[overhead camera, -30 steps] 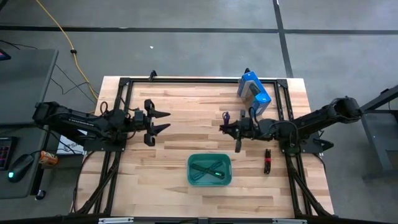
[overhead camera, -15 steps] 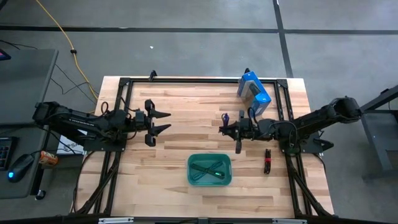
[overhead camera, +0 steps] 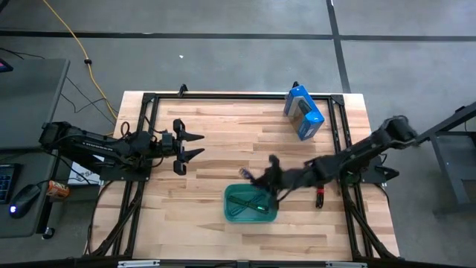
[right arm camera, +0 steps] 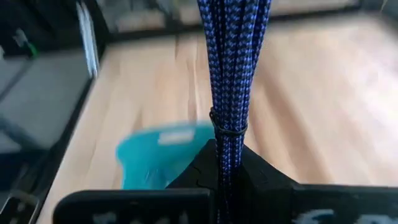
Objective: Pick and place USB-C Cables
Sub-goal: Put the black violet charger cable into the green bin
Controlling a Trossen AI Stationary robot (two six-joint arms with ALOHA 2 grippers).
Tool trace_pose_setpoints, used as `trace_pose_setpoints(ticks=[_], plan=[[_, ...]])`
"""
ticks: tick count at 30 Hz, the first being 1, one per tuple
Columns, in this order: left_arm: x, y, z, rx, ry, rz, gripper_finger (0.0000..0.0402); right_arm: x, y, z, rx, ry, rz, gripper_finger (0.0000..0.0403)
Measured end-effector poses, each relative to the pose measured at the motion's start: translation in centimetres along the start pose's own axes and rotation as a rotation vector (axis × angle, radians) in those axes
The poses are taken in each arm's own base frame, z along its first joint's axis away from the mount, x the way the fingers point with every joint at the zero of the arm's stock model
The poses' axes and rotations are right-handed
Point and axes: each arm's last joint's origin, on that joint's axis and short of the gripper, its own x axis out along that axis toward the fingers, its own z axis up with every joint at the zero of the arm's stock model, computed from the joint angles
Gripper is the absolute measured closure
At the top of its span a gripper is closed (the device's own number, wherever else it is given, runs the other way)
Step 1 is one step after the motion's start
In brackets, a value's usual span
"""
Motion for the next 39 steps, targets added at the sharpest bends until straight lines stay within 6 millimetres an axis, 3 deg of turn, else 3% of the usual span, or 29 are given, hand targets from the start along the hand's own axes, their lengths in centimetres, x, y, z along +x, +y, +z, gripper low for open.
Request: trace_pose_setpoints(ticks=[8,15,29,39], plan=[[0.0,0.0,0.0,0.000,0.000,0.000,0.0213,4.3,4.8,-1.6,0.092,0.372,-0.089,0.0401],[0.0,0.0,0.0,-0.035,0.001,-0.001,0.0213,6.7,6.6,-3.0,0.087,0.593,-0.114,0.0400],[0.0,0.0,-0.3,-0.074,0.032,-0.003,0.0213,9.7,5.3,-4.9,0.170,0.711,-0.224,0.0399],[0.0,0.0,-0.3,-0.074,0.031,-0.003,0.0213,10.6,3.9,-5.8,0.240,0.778,-0.281,0.0399]])
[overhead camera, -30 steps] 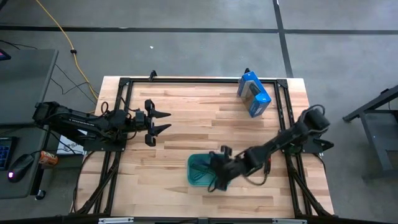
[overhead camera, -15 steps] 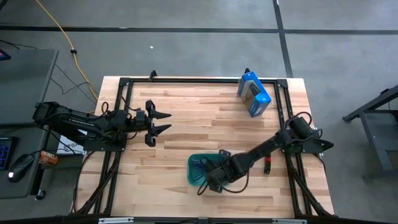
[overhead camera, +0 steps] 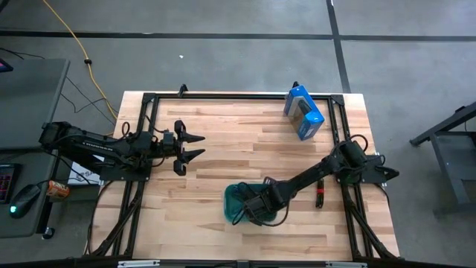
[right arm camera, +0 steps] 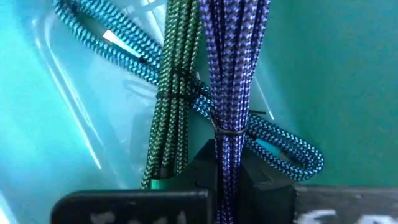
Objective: Pick and place USB-C Cables
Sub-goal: Put the black violet charger cable into the green bin
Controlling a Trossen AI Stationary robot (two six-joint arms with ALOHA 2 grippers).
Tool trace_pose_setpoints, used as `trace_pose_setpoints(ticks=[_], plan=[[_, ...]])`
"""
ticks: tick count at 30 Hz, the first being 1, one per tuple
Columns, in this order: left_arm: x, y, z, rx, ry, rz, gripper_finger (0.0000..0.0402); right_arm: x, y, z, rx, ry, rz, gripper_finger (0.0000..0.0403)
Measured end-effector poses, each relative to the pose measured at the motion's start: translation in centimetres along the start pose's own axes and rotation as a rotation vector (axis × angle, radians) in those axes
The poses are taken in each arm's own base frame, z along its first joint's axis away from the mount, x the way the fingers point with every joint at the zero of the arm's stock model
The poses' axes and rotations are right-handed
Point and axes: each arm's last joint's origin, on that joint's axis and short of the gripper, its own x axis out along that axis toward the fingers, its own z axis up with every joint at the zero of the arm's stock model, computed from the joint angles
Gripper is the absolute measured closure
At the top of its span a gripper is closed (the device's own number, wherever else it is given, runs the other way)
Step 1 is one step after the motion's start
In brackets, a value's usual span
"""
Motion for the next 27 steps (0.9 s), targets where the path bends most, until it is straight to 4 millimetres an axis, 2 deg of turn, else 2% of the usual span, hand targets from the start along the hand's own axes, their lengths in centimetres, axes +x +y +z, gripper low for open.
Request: trace_pose_setpoints(ticks=[15,27], plan=[[0.00,0.00,0.00,0.000,0.000,-0.001,0.0213,0.07,-0.09,0.09,-0.004,0.007,0.004,0.0370],[0.00,0.00,0.00,0.000,0.000,-0.001,0.0213,0.08,-0.09,0.08,-0.057,0.012,0.009,0.0366]])
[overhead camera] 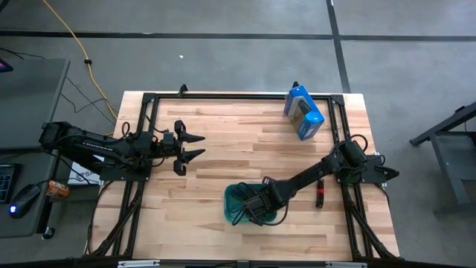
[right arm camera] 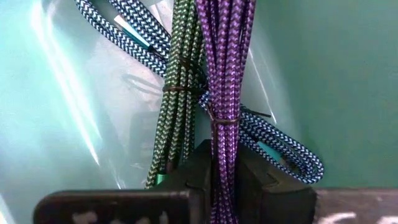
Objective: Pick and place USB-C Cables
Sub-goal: Put the black violet charger cable into the green bin
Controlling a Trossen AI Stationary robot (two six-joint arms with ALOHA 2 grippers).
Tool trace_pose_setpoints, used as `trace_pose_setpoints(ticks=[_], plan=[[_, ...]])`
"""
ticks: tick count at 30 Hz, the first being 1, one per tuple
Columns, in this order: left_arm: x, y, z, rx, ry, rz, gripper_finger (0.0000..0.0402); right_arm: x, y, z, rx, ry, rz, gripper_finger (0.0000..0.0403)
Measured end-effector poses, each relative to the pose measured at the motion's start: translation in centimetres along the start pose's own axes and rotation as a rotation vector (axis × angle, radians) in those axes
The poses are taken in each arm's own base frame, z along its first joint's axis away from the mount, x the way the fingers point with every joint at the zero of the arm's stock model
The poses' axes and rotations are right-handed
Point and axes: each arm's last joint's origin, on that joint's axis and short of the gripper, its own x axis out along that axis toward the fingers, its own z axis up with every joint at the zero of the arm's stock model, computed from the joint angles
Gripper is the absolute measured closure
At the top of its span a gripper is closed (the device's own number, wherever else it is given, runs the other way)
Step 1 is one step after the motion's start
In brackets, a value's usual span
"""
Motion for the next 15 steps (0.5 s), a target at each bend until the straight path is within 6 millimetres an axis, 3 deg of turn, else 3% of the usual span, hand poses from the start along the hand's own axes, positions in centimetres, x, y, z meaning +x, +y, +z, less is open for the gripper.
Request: trace_pose_setpoints(ticks=[15], plan=[[0.00,0.00,-0.08,0.002,0.008,0.000,0.0213,0.00,0.09,0.07,0.009,-0.007,0.009,0.0351]])
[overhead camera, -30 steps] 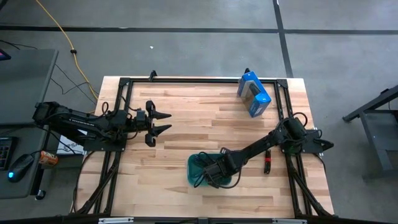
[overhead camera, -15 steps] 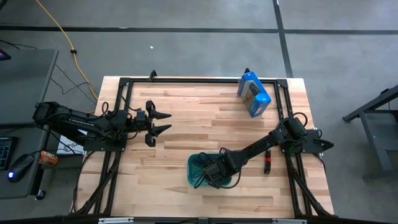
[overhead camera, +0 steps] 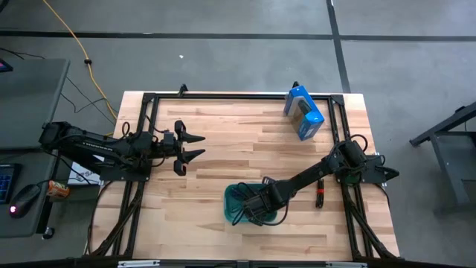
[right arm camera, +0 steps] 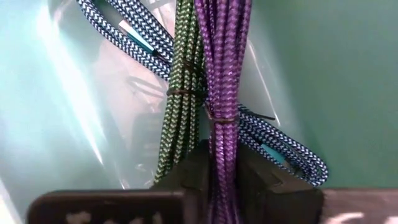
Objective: Pick and place USB-C Cables
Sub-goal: Put the black violet charger cable into the green bin
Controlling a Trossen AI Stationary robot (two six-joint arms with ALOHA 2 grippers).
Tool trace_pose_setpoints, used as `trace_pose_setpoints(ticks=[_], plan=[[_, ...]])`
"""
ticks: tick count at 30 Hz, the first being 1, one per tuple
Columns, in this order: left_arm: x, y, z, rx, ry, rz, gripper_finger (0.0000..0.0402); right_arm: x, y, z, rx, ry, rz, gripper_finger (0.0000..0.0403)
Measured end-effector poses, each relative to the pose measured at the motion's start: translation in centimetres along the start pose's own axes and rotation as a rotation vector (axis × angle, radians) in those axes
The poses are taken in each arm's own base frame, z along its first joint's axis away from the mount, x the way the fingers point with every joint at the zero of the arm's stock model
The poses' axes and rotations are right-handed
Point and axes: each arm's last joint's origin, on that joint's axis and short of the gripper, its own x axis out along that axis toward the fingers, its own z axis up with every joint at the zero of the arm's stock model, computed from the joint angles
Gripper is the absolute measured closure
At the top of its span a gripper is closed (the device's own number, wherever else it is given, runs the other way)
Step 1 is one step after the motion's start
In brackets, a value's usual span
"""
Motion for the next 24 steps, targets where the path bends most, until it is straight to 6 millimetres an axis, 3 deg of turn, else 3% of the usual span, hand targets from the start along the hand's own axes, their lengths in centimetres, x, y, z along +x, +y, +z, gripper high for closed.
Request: trace_pose_setpoints(ticks=[13,24], plan=[[0.00,0.01,0.00,0.000,0.000,0.000,0.0213,0.02,-0.11,0.12,0.001,-0.015,-0.015,0.0199],[0.00,0.01,0.01,0.000,-0.001,0.001,0.0213,-0.13,-0.05,0.17,-0.039,-0.005,-0.007,0.0181]])
